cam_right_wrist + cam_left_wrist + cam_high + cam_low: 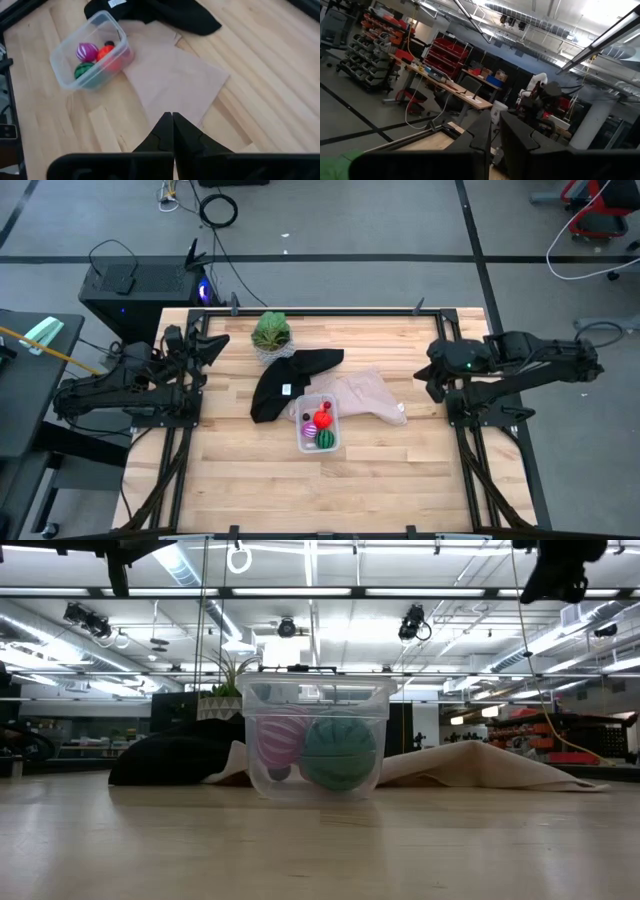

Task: Pick and placing Produce into tupperware
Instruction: Return To Home Position

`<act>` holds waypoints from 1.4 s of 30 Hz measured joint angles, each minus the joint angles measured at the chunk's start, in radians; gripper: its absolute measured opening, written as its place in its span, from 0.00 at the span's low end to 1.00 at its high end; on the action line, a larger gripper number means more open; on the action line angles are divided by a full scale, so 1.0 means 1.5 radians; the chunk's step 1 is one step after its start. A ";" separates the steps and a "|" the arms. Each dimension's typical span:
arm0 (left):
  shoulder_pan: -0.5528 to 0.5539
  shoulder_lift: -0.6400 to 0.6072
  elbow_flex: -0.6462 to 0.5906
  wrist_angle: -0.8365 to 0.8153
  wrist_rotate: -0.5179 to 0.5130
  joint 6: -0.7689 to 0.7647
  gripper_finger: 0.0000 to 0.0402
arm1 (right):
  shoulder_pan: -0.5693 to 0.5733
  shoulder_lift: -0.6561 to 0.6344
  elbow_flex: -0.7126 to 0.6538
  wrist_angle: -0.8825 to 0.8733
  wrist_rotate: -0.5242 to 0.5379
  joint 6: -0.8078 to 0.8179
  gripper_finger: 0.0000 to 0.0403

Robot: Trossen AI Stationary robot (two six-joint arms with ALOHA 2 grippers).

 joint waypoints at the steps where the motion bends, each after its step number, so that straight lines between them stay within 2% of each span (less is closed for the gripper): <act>1: 0.000 0.000 0.000 -0.001 0.000 0.000 0.11 | 0.002 -0.014 -0.020 0.011 0.000 0.001 0.00; 8: 0.000 0.000 0.000 -0.005 0.000 0.000 0.09 | 0.003 -0.120 -0.126 0.108 0.012 0.001 0.00; 25: 0.000 0.000 0.000 -0.008 0.000 -0.001 0.08 | 0.003 -0.380 -0.266 0.240 0.216 -0.007 0.00; 32: 0.000 0.000 0.000 -0.027 0.000 -0.002 0.09 | 0.003 -0.483 -0.315 0.275 0.253 -0.022 0.00; 39: 0.000 0.000 0.000 -0.042 0.000 -0.018 0.09 | 0.003 -0.504 -0.335 0.288 0.294 -0.031 0.00; 42: 0.000 0.000 0.000 -0.043 0.000 -0.018 0.09 | 0.002 -0.504 -0.338 0.283 0.289 -0.033 0.00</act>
